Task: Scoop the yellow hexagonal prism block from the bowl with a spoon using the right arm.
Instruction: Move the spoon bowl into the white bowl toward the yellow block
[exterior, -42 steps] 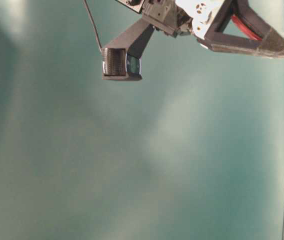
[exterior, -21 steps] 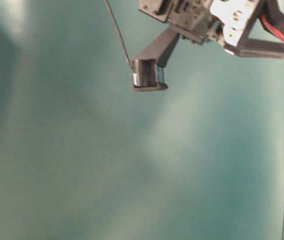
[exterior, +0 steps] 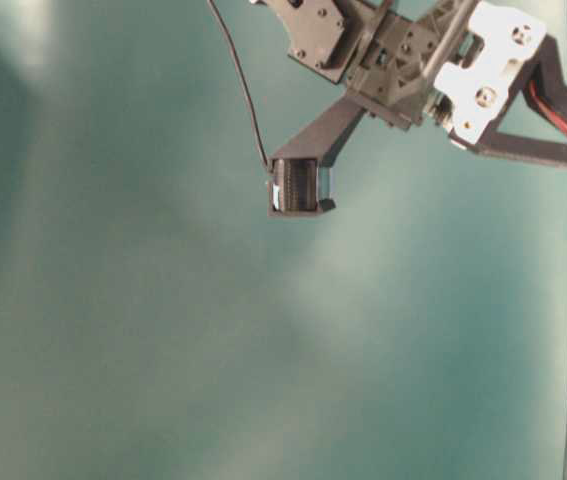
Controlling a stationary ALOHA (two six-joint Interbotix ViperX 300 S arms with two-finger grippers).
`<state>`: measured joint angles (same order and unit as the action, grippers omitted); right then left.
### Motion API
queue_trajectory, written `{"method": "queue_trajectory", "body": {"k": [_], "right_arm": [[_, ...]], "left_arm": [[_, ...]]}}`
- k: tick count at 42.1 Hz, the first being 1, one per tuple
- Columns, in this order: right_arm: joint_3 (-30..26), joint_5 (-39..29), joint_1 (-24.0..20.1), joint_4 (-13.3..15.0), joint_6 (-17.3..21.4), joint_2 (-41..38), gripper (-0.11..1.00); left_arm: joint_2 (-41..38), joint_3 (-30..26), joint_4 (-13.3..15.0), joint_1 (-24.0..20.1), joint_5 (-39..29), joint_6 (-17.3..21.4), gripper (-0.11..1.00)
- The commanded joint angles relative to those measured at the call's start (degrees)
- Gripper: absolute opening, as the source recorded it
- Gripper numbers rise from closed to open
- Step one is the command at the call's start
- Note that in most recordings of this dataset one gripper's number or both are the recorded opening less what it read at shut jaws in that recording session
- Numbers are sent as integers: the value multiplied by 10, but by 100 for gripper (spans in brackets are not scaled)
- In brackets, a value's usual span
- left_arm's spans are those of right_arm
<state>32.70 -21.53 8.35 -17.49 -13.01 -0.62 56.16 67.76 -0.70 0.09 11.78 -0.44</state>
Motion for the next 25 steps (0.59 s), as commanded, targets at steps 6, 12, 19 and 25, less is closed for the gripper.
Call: {"method": "queue_trajectory", "body": {"k": [6,12,19,25], "right_arm": [[-14,0,-3,-1,0,5,25],[-18,-18,-3,-1,0,14,25],[-21,-62,-3,-1,1,40,25],[-21,-97,-3,-1,2,67,25]], "left_arm": [[-4,-14,-2,0,5,0,1],[-3,-14,-2,0,4,0,1],[-3,-14,-2,0,2,0,1],[-3,-15,-2,0,2,0,1]]}}
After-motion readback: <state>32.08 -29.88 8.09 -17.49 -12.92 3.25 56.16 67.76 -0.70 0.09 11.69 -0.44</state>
